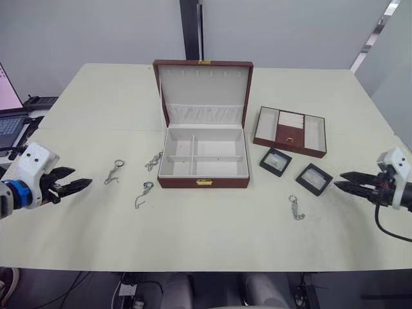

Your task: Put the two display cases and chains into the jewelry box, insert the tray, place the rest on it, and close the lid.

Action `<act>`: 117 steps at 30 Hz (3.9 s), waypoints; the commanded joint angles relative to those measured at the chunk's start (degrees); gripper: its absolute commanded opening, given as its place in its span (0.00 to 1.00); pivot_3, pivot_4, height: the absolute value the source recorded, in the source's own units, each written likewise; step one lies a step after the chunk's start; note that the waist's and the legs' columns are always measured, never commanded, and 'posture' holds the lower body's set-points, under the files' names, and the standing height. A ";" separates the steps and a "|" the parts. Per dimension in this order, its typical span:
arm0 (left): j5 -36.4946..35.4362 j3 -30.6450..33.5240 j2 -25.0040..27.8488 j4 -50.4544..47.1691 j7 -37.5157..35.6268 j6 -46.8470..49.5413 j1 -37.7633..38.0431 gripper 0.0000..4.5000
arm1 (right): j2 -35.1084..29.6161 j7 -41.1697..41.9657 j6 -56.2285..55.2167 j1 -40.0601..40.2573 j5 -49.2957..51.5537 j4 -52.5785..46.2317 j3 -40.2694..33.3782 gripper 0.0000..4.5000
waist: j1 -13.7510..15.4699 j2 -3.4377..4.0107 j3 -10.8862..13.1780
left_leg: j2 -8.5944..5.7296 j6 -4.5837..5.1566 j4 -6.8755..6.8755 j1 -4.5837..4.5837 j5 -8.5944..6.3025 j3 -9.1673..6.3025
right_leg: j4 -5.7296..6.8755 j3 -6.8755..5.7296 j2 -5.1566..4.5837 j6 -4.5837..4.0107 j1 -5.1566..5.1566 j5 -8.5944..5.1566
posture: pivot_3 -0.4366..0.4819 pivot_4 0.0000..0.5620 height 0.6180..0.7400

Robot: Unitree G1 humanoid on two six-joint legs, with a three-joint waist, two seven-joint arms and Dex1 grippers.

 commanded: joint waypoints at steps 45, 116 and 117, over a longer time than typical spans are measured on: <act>-5.64 8.27 -28.01 -15.25 23.86 -3.45 7.46 1.00 | 14.81 -5.68 10.52 -22.50 14.92 -28.12 13.29 1.00 | 1.03 -0.11 -0.02 | -0.01 -0.02 0.21 0.02 0.01 -0.13 | 0.41 -0.12 -0.07 0.01 0.05 0.02 | 0.48 0.27 1.00; -7.34 -9.24 -22.92 -29.81 24.91 16.37 -17.37 0.01 | 15.18 -8.87 7.11 -20.78 9.82 -25.45 11.32 1.00 | 1.33 -0.36 -0.07 | -0.01 -0.03 0.15 -0.01 0.03 -0.22 | 0.36 -0.13 0.03 -0.02 0.02 0.01 | 0.48 0.27 1.00; -7.47 -9.85 -22.96 -29.79 24.50 16.77 -18.47 0.01 | 15.20 -9.23 7.00 -20.26 9.72 -25.66 11.12 1.00 | 1.35 -0.36 -0.07 | -0.01 -0.03 0.15 -0.02 0.03 -0.23 | 0.35 -0.14 0.03 -0.02 0.02 0.01 | 0.48 0.27 1.00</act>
